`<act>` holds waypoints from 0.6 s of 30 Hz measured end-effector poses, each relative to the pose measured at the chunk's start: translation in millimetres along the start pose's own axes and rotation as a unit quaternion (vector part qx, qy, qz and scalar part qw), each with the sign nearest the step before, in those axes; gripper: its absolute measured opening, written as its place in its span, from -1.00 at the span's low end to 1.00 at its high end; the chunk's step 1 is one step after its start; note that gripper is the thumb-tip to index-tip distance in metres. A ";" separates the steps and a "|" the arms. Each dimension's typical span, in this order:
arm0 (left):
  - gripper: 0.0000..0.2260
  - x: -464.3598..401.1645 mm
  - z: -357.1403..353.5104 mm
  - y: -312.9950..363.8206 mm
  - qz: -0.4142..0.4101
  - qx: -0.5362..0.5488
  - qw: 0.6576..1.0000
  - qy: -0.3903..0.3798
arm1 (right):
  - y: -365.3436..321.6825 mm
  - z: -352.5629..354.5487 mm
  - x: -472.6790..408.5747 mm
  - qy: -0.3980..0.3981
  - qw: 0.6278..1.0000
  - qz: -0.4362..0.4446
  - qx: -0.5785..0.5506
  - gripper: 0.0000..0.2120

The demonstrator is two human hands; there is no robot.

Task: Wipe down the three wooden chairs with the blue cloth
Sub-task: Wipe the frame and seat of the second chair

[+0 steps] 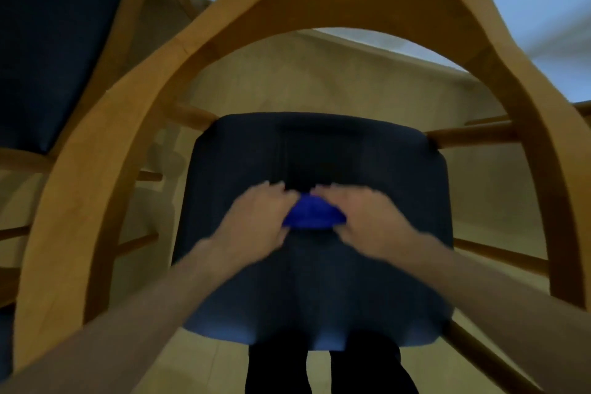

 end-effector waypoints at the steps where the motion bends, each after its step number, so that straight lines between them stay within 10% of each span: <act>1: -0.72 -20.5 18.3 -3.5 0.021 -0.005 0.999 0.045 | 7.8 18.2 -18.1 0.052 0.999 -0.007 0.009 -0.36; 7: -0.67 -128.2 84.5 -25.2 0.122 -0.002 0.988 0.093 | 31.0 75.2 -134.1 0.163 0.982 -0.093 0.035 -0.64; 14: -0.31 -39.0 -12.5 -29.3 0.126 0.044 0.982 0.134 | 1.6 -26.0 -66.4 0.154 0.988 -0.020 -0.001 -0.24; 18: -0.45 21.1 -32.4 4.5 0.188 0.047 0.980 -0.042 | -22.0 -56.3 -7.4 0.078 0.993 0.066 0.051 -0.27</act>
Point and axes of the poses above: each hand's wrist, its own x-axis away from the middle knuckle, its own z-axis out of the back of the hand, y = z × x, the point moved 1 cm from there along -x, towards the middle knuckle, and after that the axes turned 9 degrees about x, right-handed, at the moved point
